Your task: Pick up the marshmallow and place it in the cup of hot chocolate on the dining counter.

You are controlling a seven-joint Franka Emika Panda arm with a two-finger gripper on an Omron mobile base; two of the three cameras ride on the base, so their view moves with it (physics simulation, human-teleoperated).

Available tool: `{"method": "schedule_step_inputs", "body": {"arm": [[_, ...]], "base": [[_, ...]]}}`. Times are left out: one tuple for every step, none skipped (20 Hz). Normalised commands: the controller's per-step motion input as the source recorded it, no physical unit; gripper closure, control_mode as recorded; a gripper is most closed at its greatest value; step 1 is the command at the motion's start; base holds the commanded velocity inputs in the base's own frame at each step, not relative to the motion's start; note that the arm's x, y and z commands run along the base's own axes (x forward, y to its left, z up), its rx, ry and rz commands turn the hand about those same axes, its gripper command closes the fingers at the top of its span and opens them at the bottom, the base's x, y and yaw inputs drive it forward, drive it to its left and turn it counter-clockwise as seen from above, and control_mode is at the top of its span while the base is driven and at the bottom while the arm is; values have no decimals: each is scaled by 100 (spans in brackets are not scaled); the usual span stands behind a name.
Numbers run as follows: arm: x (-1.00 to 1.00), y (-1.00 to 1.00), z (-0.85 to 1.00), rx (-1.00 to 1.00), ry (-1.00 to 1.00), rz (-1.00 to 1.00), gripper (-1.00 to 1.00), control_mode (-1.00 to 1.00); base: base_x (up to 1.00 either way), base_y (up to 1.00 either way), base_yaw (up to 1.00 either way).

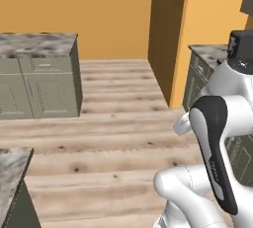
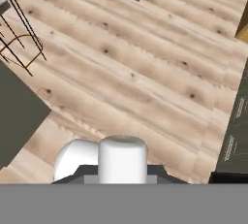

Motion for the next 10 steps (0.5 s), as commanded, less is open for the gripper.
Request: {"method": "schedule_step_inputs", "body": {"arm": [[0, 0, 0, 0, 0, 0, 100, 100], [0, 0, 0, 0, 0, 0, 100, 100], [0, 0, 0, 0, 0, 0, 100, 100], [0, 0, 0, 0, 0, 0, 100, 100], [0, 0, 0, 0, 0, 0, 100, 100], [0, 0, 0, 0, 0, 0, 100, 100], [0, 0, 0, 0, 0, 0, 100, 100], [0, 0, 0, 0, 0, 0, 100, 100], [0, 0, 0, 0, 0, 0, 100, 100], [0, 0, 0, 0, 0, 0, 100, 100]], "base": [[100, -45, 24], [100, -39, 27], [100, -31, 32], [100, -28, 35], [100, -25, 39], [100, -21, 43], [100, -15, 47], [100, -9, 51], [100, -6, 54], [100, -6, 55]]}}
